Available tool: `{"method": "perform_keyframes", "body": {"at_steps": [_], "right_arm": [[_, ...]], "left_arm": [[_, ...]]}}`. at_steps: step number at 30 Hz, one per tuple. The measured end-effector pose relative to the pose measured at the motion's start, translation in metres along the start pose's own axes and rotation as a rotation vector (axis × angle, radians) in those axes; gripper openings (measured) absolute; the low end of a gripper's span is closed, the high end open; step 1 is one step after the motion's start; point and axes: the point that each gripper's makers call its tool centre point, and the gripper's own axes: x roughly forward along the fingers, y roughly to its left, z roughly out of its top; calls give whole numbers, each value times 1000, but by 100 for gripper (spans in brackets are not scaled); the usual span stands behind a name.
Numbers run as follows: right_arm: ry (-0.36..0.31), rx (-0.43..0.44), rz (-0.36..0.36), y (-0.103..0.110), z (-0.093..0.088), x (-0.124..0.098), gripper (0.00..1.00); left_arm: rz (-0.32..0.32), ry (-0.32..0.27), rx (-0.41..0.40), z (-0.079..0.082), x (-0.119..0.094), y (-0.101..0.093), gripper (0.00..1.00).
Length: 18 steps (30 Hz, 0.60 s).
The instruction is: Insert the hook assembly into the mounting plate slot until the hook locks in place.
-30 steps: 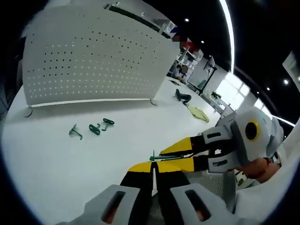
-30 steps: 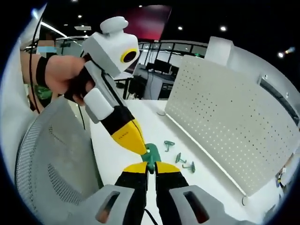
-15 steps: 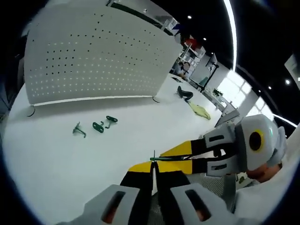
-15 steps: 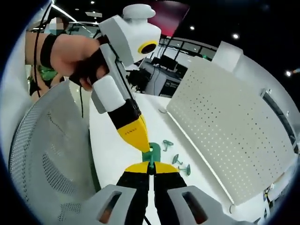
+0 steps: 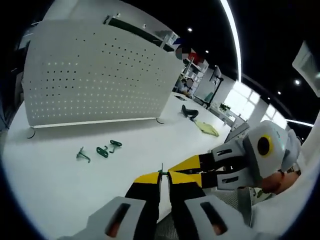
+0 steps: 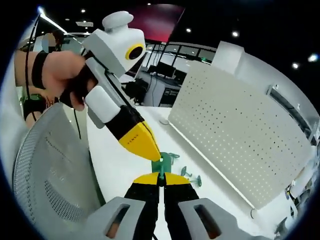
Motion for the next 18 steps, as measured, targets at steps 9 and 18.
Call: {"method": "perform_keyframes", "body": {"at_steps": [9, 18], "right_arm": [[-24, 104, -51, -7, 4, -3, 0], [-68, 228, -131, -30, 11, -8, 0]], "left_arm": [[-2, -51, 37, 9, -12, 1, 16], [30, -90, 128, 10, -25, 7, 22]]}}
